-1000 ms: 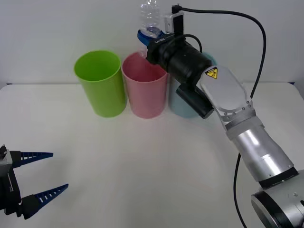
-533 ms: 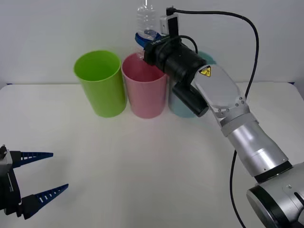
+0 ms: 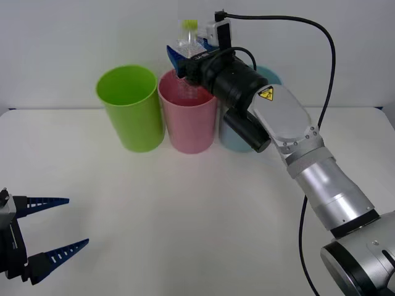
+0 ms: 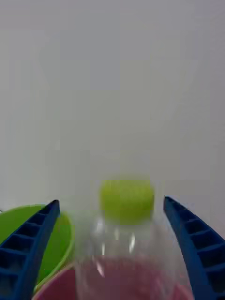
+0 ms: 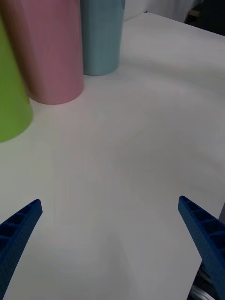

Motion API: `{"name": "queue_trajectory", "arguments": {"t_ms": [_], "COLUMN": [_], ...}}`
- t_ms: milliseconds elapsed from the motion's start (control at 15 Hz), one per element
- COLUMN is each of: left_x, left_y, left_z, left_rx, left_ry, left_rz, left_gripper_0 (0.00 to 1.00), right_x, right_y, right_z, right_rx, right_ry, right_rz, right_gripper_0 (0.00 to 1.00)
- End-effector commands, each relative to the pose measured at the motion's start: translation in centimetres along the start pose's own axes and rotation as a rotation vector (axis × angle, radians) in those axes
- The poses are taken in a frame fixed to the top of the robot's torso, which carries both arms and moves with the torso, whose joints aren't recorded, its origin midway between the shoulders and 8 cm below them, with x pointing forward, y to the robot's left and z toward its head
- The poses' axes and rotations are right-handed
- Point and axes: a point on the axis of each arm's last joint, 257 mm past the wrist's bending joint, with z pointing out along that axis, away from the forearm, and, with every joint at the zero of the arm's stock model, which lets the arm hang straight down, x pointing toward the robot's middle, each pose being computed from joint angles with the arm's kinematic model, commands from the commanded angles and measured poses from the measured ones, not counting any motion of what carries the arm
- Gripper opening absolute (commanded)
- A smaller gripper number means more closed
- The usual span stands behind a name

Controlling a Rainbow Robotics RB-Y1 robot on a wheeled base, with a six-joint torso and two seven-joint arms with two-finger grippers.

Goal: Grasp the object on the table and drop it into the matching bin: aluminum can to the light blue bin, PET bottle to the pink bin.

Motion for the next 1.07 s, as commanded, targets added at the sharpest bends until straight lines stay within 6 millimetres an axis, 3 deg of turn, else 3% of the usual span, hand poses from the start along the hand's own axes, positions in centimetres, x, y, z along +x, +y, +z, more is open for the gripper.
{"name": "queue_trajectory", "arguments": {"t_ms": [67, 533, 733, 933, 1067], "left_x": [0.0, 0.0, 0.0, 0.0, 0.0], "left_y": [0.0, 0.0, 0.0, 0.0, 0.0], "left_z": [0.0, 0.0, 0.0, 0.0, 0.0], "left_rx": [0.0, 0.0, 0.0, 0.0, 0.0], "left_ry": [0.0, 0.0, 0.0, 0.0, 0.0], "left_rz": [0.0, 0.0, 0.0, 0.0, 0.0], "left_gripper_0": [1.0, 1.0, 1.0, 1.0, 1.0], "right_x": [0.0, 0.0, -1.8, -3.4, -3.4], "right_y": [-0.2, -0.2, 0.1, -0.3, -0.6], "right_z": [-0.1, -0.1, -0.9, -4.6, -8.3], "right_rx": [0.003, -0.002, -0.066, -0.131, -0.166], "right_ry": [0.001, 0.002, -0.016, -0.035, -0.031], "right_rz": [-0.004, 0.001, 0.025, 0.023, 0.027], "right_gripper_0": [1.0, 1.0, 1.0, 1.0, 1.0]}}
